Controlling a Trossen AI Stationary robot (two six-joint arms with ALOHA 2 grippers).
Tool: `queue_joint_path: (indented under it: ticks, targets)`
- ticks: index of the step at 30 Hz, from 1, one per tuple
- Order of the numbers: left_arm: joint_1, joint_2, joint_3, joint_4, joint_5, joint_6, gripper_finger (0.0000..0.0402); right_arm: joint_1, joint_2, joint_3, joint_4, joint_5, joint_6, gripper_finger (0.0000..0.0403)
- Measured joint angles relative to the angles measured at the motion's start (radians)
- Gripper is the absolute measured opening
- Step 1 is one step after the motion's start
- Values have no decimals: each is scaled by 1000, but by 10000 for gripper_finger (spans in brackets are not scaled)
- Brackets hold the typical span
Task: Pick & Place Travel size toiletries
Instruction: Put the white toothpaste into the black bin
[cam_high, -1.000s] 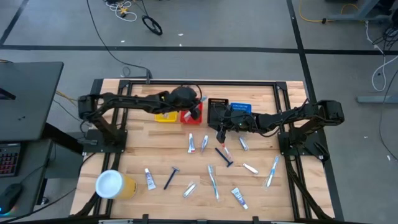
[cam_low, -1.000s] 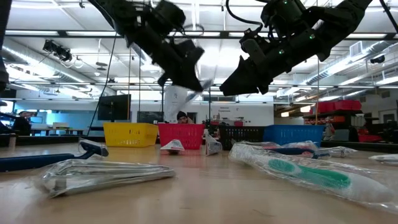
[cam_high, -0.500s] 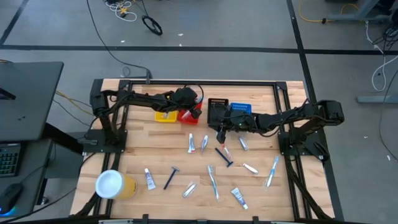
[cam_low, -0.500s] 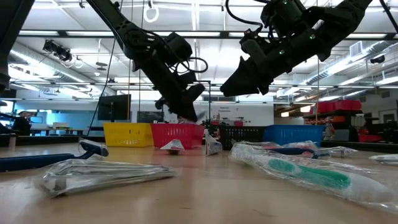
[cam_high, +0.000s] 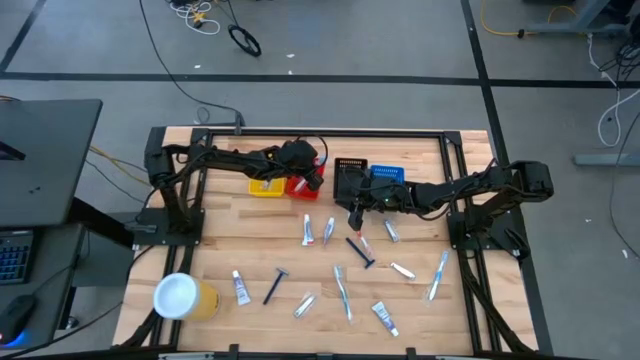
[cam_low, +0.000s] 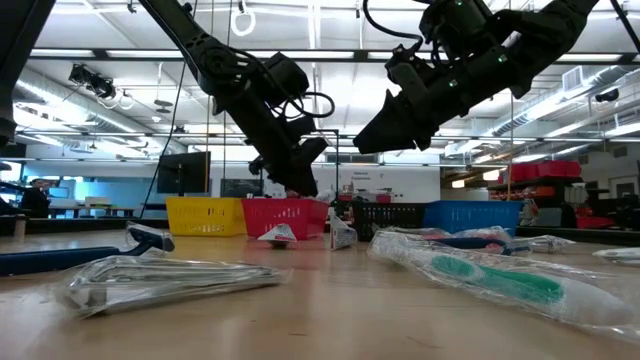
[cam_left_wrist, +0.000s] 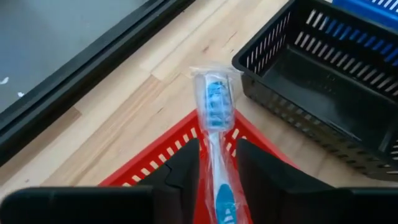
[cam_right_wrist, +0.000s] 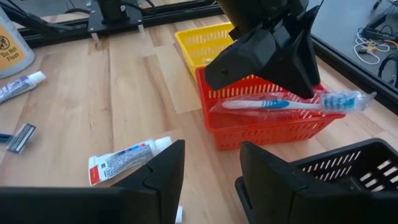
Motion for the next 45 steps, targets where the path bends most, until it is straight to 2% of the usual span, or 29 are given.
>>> queue_joint_path:
  ticks: [3,7,15,21,28,35,42,45]
  targets:
    - [0,-8,0,-4,28,-4,136,0,0,0,0,0,-2,165]
    - [-2,-65,0,-16,149,-11,145,5,0,0,-15,-8,-12,167]
    - [-16,-248,1,-257,334,7,146,28,0,0,-23,-8,-37,186]
    - [-119,-344,0,-506,334,89,146,40,0,0,-23,-8,13,189]
    - [-308,-359,0,-716,304,105,146,40,0,0,-26,-7,55,189]
    - [-479,-353,0,-753,300,38,146,40,0,0,-26,-8,55,189]
    - [-590,-353,0,-760,319,102,146,40,0,0,-29,-8,51,189]
    - [-621,-353,0,-826,340,107,146,39,0,0,-29,-8,51,189]
